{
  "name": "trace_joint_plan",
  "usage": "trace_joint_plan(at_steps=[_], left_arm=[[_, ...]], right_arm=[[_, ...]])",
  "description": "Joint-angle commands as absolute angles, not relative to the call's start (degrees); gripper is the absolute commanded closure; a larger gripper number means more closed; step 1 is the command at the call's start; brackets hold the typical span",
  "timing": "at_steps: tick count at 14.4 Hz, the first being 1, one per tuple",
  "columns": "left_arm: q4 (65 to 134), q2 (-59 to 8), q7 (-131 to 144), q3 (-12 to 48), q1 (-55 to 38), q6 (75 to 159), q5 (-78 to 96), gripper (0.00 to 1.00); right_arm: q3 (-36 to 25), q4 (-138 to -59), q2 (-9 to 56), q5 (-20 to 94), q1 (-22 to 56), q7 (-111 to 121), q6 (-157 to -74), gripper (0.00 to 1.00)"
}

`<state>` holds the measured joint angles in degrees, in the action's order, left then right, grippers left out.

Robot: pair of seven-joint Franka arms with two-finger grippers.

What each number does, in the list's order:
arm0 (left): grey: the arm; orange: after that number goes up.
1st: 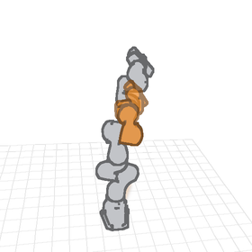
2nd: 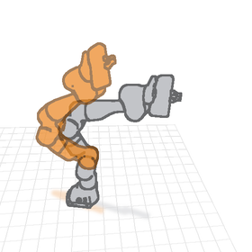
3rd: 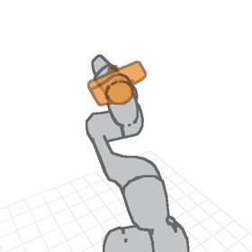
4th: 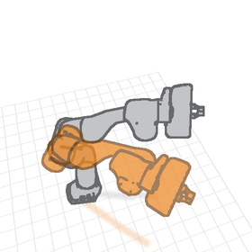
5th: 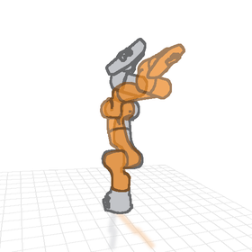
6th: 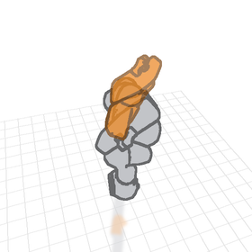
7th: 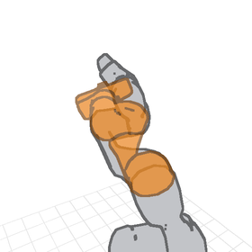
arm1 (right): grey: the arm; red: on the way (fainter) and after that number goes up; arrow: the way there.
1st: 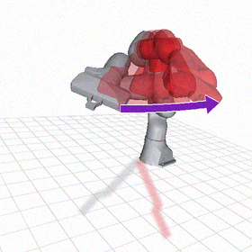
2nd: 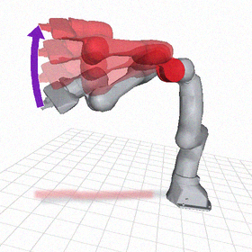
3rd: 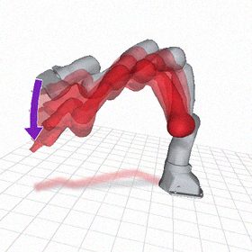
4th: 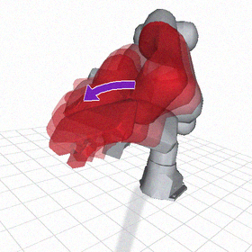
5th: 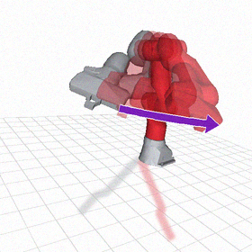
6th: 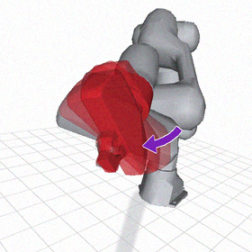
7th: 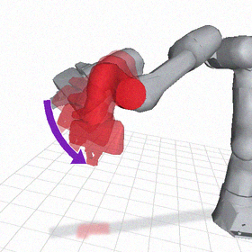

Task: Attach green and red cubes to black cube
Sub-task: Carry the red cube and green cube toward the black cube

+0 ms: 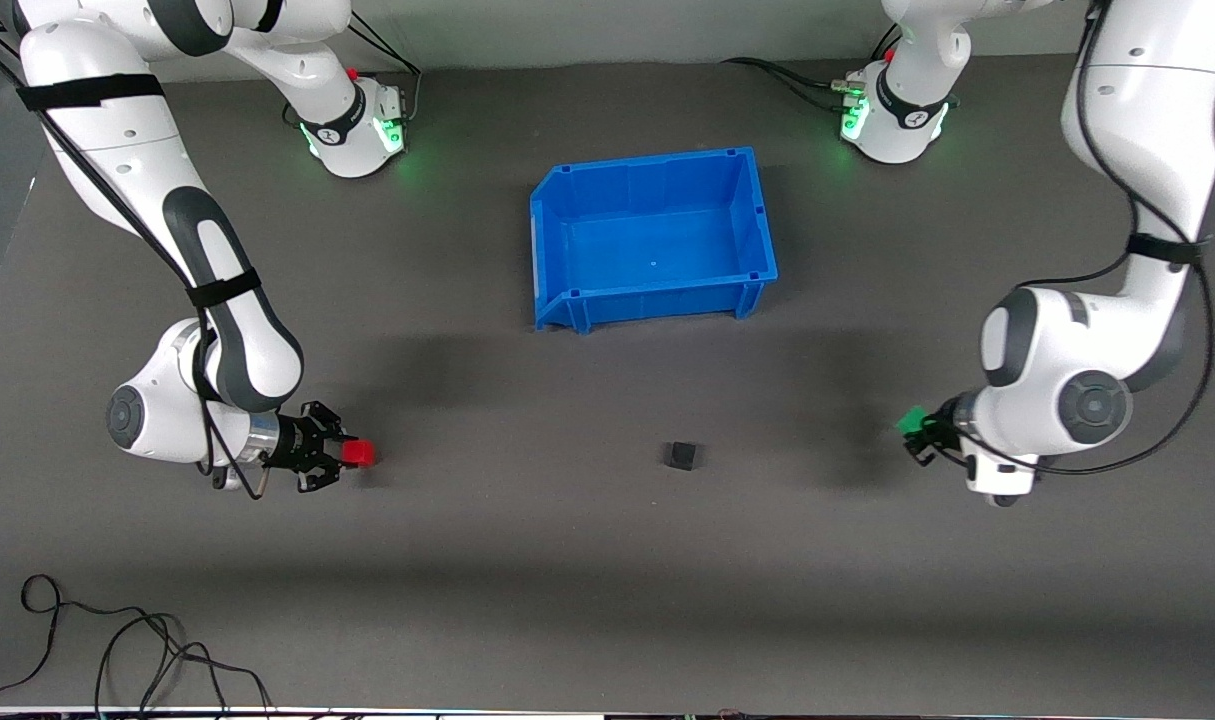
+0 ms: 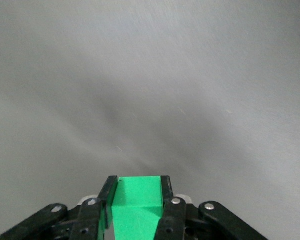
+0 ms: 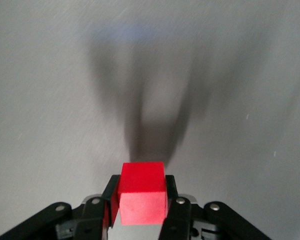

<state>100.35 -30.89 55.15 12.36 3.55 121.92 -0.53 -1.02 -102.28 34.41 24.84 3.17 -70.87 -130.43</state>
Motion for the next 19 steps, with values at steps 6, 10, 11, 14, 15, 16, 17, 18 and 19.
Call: trace_joint_plan(at_steps=[6, 10, 11, 14, 15, 16, 17, 18, 19], left_arm=[[96.9, -37.2, 85.0, 11.9, -8.2, 134.3, 4.8, 1.00], [94.8, -40.0, 88.3, 11.8, -12.4, 137.6, 4.4, 1.00], [93.5, -41.3, 88.4, 11.8, -13.3, 137.6, 4.7, 1.00], [89.5, -45.2, 96.1, 11.8, -14.8, 139.0, 4.0, 1.00], [89.5, -45.3, 97.5, 11.8, -15.2, 139.8, 4.0, 1.00], [89.5, -45.4, 97.8, 11.8, -15.6, 139.9, 4.0, 1.00], [89.4, -45.6, 97.9, 11.8, -16.2, 139.9, 4.7, 1.00], [89.1, -46.0, 98.9, 11.8, -16.3, 140.0, 4.7, 1.00], [88.7, -46.7, 100.1, 11.8, -16.4, 140.9, 4.4, 1.00]], right_arm=[[-1.4, -92.4, 35.2, 26.3, 14.9, -87.2, -127.4, 0.80], [-1.4, -85.0, 40.4, 26.4, 20.8, -98.7, -128.5, 0.80], [-1.4, -84.2, 41.4, 26.4, 22.5, -101.8, -130.0, 0.80], [-1.4, -81.6, 44.0, 26.2, 27.3, -111.3, -133.9, 0.80], [-1.4, -80.9, 44.9, 26.2, 28.5, -113.3, -134.4, 0.80], [-1.4, -80.6, 45.5, 26.2, 29.4, -115.3, -135.3, 0.80], [-1.4, -80.0, 46.2, 26.1, 30.6, -117.4, -136.6, 0.80], [-1.4, -79.0, 47.0, 26.0, 31.8, -118.9, -137.5, 0.80], [-1.5, -78.4, 47.7, 25.8, 32.8, -120.2, -137.7, 0.80]])
